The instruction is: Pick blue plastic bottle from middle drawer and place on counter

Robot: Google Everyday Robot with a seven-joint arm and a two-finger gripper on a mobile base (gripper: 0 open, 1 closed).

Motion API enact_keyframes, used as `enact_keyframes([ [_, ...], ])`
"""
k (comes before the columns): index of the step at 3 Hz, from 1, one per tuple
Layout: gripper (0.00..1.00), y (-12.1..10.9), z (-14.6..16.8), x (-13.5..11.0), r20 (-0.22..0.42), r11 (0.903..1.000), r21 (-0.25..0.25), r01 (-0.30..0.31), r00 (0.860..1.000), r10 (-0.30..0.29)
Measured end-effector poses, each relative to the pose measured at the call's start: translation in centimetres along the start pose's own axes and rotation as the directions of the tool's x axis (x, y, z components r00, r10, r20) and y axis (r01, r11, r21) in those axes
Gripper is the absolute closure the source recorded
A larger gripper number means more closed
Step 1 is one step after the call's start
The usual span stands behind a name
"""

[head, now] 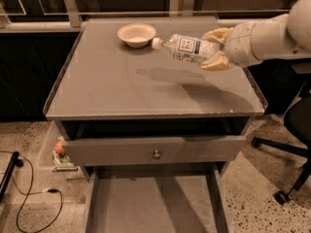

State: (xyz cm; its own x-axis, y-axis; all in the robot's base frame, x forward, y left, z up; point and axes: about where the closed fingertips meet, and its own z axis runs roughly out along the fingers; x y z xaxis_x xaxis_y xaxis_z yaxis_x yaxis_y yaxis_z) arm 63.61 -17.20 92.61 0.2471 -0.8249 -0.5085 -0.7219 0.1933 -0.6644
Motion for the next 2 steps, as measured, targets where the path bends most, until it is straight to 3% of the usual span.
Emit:
enact_keyframes([
  [1, 1.00, -1.6, 2.7, 1.6, -0.014, 0.9956, -0.019, -0.092, 0.996, 0.091],
  [2, 1.00, -1.4, 4.4, 2.5, -0.020, 0.9802, -0.087, -0.178, 0.984, 0.177],
])
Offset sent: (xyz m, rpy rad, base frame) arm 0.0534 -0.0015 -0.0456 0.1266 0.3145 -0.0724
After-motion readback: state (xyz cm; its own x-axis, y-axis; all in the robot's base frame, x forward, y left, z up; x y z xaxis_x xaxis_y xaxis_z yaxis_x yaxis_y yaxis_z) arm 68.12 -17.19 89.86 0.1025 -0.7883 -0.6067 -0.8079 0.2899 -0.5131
